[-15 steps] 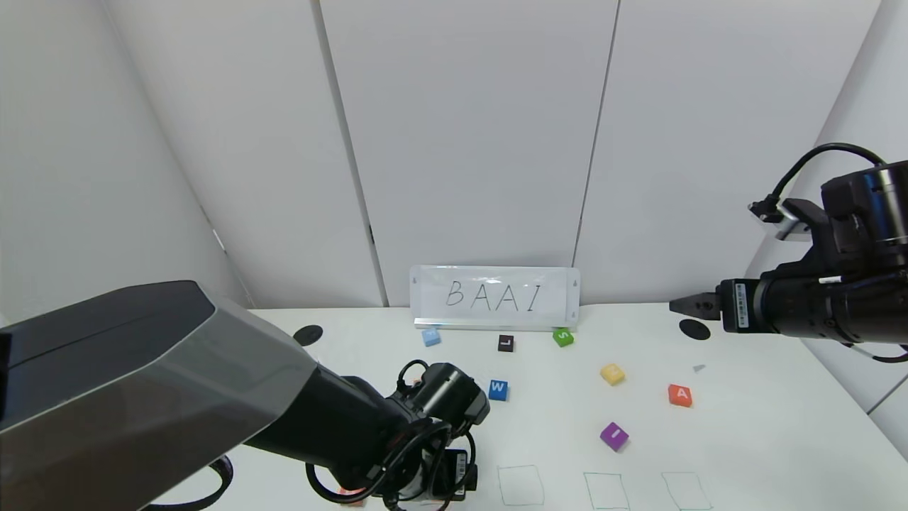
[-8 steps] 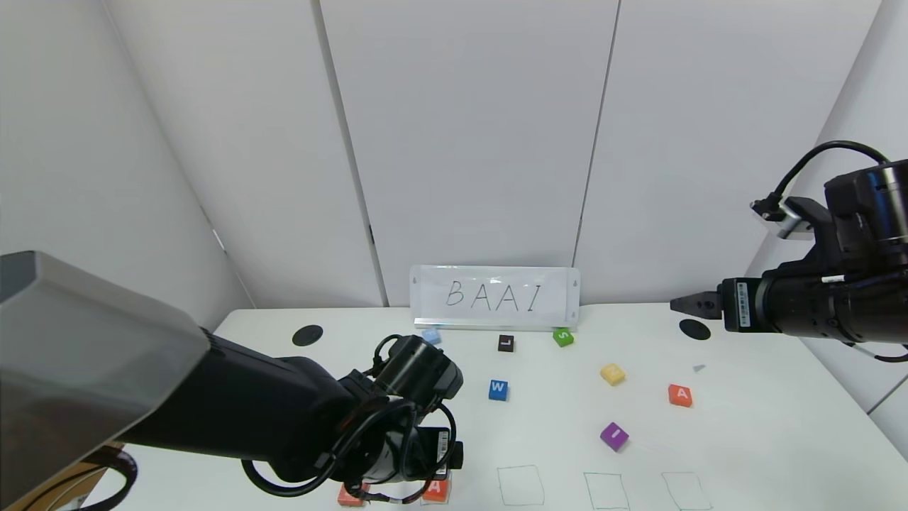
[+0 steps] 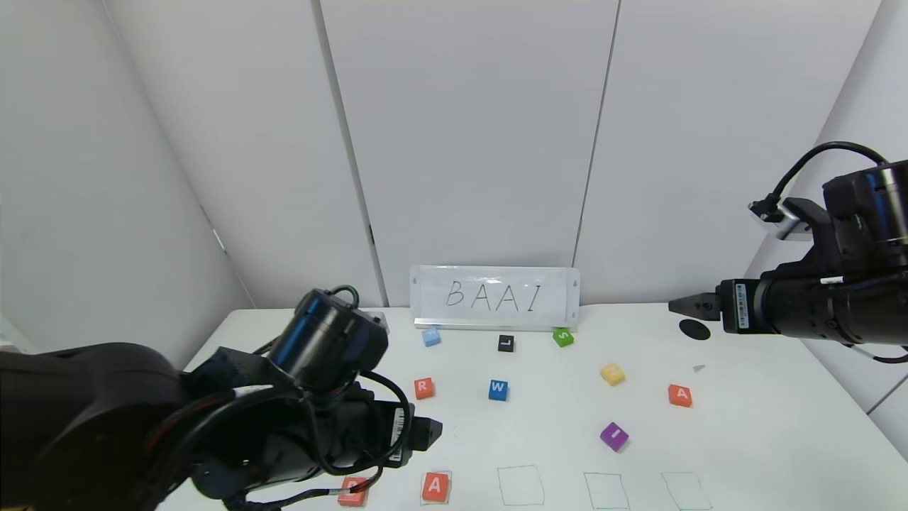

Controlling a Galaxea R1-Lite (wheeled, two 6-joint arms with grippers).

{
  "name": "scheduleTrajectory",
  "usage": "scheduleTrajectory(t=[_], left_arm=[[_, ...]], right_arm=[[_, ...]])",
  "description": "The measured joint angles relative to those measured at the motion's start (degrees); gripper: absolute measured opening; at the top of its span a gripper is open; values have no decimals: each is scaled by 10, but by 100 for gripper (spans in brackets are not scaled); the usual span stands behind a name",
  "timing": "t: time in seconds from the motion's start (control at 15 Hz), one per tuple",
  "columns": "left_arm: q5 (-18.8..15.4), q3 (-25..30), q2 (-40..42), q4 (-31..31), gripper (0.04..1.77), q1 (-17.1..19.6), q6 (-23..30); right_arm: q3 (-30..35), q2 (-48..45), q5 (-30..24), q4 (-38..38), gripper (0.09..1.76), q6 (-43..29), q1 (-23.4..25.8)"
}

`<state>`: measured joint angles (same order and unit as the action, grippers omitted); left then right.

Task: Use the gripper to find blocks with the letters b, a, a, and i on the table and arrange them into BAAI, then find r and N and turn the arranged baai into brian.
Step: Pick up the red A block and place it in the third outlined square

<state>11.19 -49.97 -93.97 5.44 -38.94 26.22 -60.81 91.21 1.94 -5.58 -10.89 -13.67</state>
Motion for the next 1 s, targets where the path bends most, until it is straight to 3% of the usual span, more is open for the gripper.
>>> scheduleTrajectory(t=[0.4,0.73,1.0], left_arm=[[-18,5,135,-4,171,18,-100],[-160,-15,183,-3,172,62,-163],[-240,-42,193,-3,172,116,-188]], right_arm=[[2,0,1,0,171,0,-4],[2,0,1,0,171,0,-3],[3,0,1,0,171,0,-3]])
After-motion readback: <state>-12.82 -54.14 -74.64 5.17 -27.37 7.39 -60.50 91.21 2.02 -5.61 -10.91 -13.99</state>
